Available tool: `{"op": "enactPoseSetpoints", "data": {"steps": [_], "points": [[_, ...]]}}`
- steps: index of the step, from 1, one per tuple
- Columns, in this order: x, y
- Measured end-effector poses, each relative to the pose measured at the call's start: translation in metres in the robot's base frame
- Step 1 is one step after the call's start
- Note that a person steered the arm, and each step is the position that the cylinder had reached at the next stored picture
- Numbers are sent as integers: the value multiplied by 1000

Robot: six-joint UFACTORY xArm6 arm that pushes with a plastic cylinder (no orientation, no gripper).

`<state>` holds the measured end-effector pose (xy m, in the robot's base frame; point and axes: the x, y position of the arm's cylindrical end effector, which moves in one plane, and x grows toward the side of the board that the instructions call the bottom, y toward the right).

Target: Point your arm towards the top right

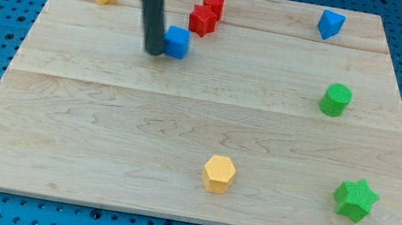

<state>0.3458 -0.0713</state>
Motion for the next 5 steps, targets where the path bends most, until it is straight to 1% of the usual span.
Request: {"op": "enactPoseSetpoints", "data": {"steps": [1, 2, 4, 5], "points": [[13, 39], [21, 97], [-39, 322], [-101, 350]]}}
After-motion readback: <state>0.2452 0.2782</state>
